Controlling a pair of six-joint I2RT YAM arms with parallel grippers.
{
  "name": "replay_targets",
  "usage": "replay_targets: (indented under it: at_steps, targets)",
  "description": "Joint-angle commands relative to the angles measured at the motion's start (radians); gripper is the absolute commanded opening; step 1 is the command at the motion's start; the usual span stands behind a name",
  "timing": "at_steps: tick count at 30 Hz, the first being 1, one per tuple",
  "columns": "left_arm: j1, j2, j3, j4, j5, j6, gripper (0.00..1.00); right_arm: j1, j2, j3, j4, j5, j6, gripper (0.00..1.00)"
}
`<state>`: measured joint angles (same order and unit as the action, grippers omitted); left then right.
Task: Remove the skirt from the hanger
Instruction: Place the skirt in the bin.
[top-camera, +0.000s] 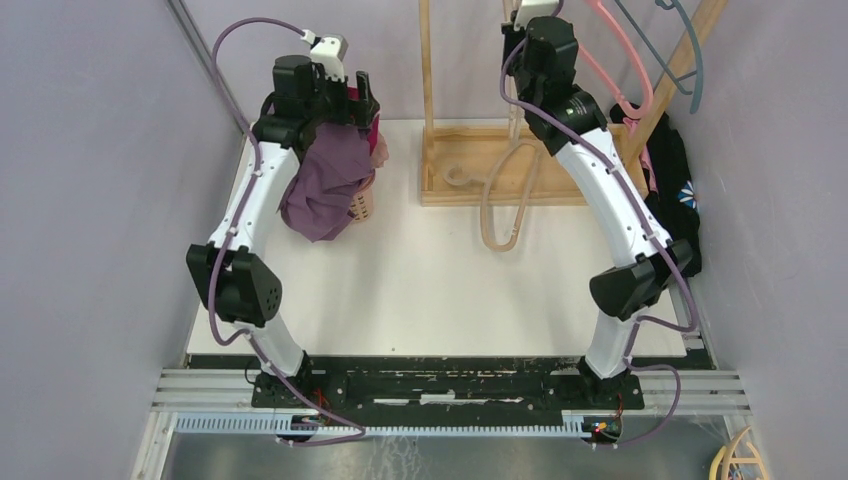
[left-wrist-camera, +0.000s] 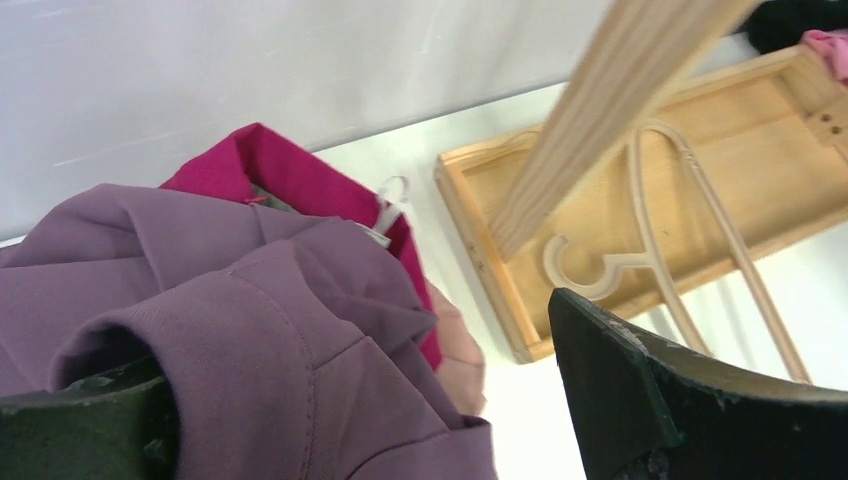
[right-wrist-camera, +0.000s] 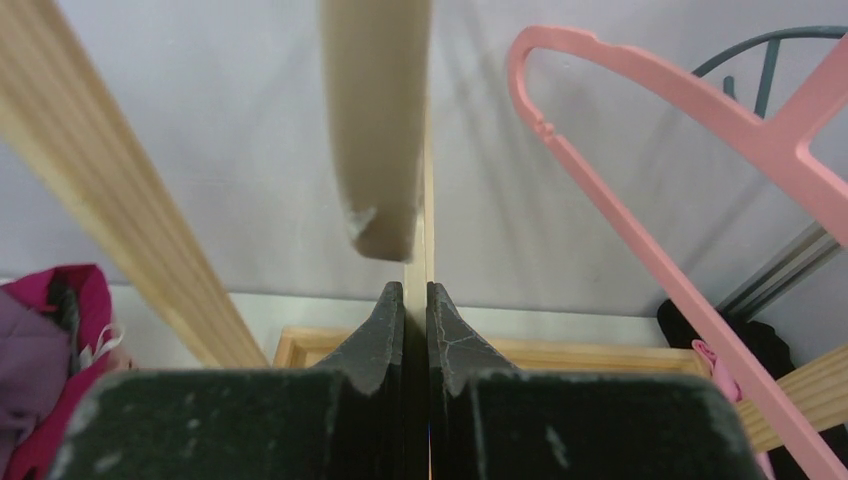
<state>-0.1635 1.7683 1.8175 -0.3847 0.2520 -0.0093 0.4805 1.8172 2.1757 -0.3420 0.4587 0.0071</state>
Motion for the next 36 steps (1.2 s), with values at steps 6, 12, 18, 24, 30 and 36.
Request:
replay_targets:
  at_steps: [6, 12, 18, 24, 30, 36]
  targets:
    - [-0.097, -0.097, 0.006, 0.013, -0.058, 0.054, 0.99, -0.063, 0.115, 0.208, 0.174, -0.054, 0.043, 0.01]
    - [-0.100, -0.034, 0.061, 0.046, -0.095, 0.054, 0.99, -0.099, 0.189, 0.277, 0.215, -0.093, 0.069, 0.01]
    - [-0.104, -0.019, 0.071, 0.062, -0.114, 0.054, 0.99, -0.159, 0.271, 0.345, 0.263, -0.124, 0.125, 0.01]
    - [-0.104, -0.043, 0.031, 0.089, -0.158, 0.072, 0.99, -0.189, 0.356, 0.415, 0.325, -0.165, 0.158, 0.01]
    - [-0.120, 0.002, 0.022, 0.140, -0.218, 0.122, 0.99, -0.206, 0.358, 0.409, 0.339, -0.204, 0.203, 0.01]
    - [-0.128, 0.111, 0.063, 0.255, -0.276, 0.179, 0.99, -0.214, 0.245, 0.270, 0.322, -0.238, 0.210, 0.01]
